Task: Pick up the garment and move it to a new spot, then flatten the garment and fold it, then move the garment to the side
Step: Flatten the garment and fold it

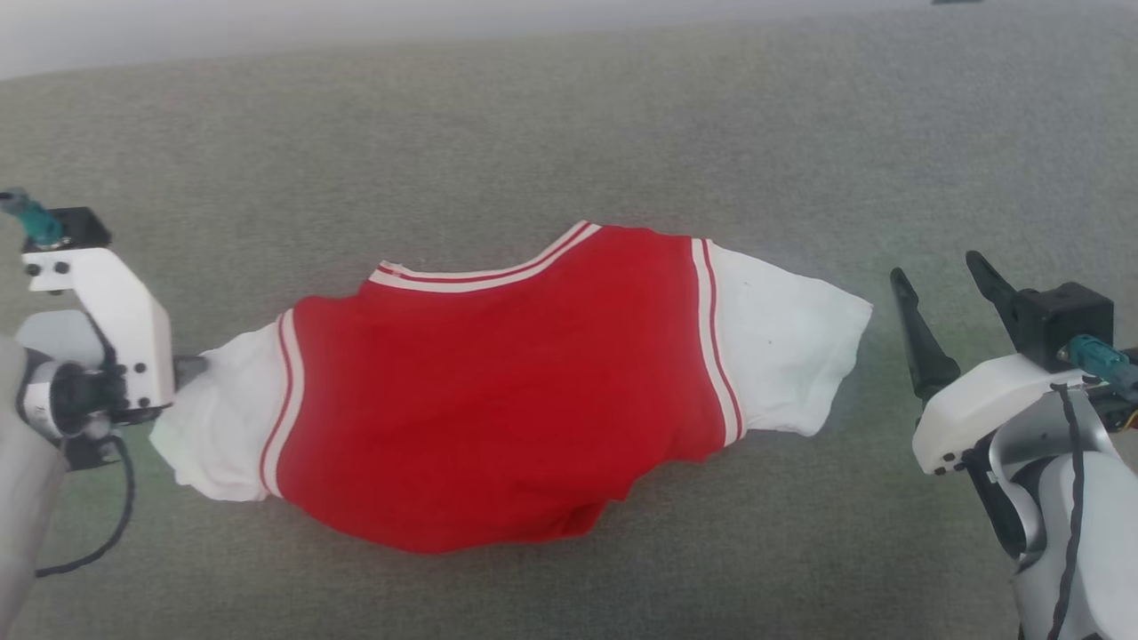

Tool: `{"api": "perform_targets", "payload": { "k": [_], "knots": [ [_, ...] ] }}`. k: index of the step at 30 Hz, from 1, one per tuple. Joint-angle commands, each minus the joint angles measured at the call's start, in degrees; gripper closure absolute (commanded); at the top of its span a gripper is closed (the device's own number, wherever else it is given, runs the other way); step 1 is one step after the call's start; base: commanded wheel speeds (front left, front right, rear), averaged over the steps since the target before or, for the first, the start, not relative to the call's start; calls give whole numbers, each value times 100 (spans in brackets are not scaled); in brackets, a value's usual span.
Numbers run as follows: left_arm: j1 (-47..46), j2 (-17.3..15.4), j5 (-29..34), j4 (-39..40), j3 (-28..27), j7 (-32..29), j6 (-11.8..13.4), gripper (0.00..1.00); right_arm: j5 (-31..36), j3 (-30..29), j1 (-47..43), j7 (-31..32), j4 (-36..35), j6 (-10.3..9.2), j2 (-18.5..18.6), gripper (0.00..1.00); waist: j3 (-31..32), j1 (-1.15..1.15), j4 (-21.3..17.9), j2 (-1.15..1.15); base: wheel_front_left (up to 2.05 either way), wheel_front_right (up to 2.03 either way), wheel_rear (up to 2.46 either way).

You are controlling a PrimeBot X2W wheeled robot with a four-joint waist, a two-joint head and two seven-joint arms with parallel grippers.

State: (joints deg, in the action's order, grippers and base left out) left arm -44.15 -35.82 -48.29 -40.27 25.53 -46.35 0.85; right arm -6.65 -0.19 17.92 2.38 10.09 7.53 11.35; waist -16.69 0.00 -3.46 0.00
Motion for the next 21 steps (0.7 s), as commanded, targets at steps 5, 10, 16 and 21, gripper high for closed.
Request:
{"api": "perform_targets", "payload": {
  "k": [5, 10, 16, 21],
  "knots": [
    [-44, -56, 32, -275, -36, -36, 106, 0, -19, 1, 88, 7, -33, -9, 8, 0, -162, 0, -156, 0, 0, 0, 0],
    [3, 31, -83, -494, -59, -102, 129, 0, -23, -37, 84, 41, -56, -8, 36, 0, -238, 0, -189, 0, 0, 0, 0],
    [-20, 133, -200, -596, -16, -438, 206, 0, 13, -118, 18, 74, -111, -8, 49, 0, -259, 0, -132, 0, 0, 0, 0],
    [-137, 124, -261, -379, -12, -678, 288, 0, 31, -144, -20, 118, -135, -8, 64, 0, -241, 0, -49, 0, 0, 0, 0]
  ]
}}
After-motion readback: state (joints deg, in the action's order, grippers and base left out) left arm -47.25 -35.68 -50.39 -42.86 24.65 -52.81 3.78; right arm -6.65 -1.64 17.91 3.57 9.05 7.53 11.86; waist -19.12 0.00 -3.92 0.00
